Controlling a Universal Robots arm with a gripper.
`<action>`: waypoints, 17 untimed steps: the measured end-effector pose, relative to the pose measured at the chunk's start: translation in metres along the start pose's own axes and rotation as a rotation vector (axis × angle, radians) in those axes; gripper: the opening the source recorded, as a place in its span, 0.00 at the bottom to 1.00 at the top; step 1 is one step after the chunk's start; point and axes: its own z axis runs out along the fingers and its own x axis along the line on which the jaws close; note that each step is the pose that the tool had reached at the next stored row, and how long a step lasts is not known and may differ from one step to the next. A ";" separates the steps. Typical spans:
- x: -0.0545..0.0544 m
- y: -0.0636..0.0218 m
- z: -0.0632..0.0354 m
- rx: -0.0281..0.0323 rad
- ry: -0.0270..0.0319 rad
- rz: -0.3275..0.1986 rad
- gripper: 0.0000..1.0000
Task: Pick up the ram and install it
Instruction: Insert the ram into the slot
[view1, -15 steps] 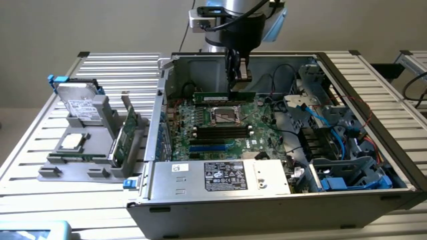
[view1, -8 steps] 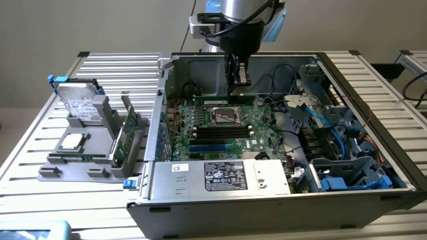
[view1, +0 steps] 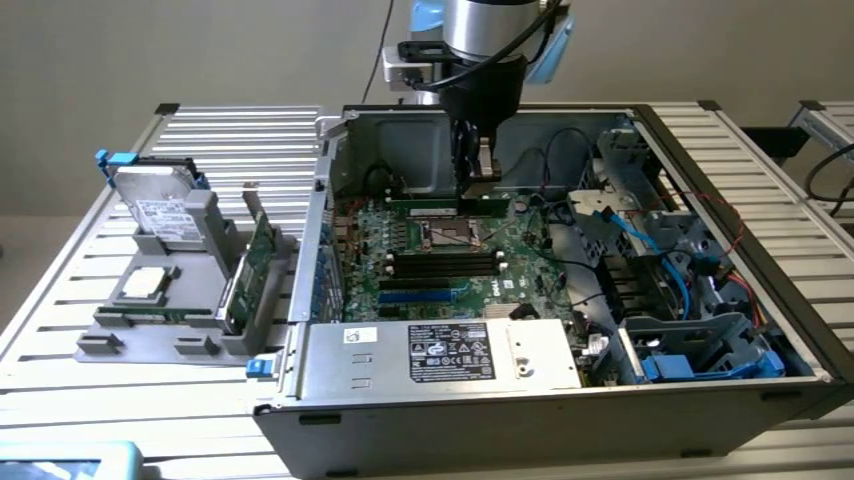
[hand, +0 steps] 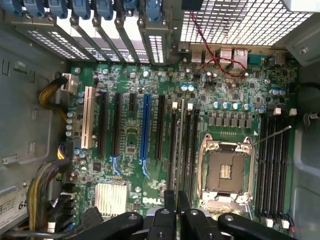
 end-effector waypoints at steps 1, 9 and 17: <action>-0.002 -0.0002 0.0018 0.0000 0.0000 0.000 0.14; -0.009 -0.0011 0.0124 -0.0007 0.0158 0.000 0.14; -0.009 -0.0013 0.0146 -0.0016 0.0190 0.000 0.14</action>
